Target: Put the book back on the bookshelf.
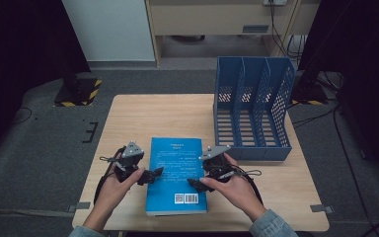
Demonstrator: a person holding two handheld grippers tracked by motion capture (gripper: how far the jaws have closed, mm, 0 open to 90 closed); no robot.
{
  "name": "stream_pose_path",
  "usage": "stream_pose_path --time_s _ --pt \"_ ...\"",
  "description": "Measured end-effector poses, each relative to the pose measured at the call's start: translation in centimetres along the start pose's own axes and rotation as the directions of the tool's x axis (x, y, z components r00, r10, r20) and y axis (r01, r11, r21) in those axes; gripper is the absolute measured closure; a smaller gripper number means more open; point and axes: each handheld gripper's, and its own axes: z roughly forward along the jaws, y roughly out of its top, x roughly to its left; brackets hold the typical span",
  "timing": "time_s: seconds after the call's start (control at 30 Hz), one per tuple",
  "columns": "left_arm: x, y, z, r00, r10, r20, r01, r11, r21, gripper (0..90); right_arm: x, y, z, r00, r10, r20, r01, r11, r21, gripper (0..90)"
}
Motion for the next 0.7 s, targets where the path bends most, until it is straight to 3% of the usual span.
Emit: stream_pose_path --time_s 0.3,0.7 --pt "-0.4 -0.1 1.1 0.9996 -0.008 0.029 0.008 0.9999 0.011 2.5 -0.3 0.1 0.5 0.9993 0.023 -0.029 -0.022 1.000 0.012 5.4" --pt "0.2 0.0 2.3 0.9919 -0.073 0.104 0.071 0.9973 0.021 0.0 -0.6 0.1 1.0 0.9985 0.035 -0.043 -0.035 0.999 0.003 0.4"
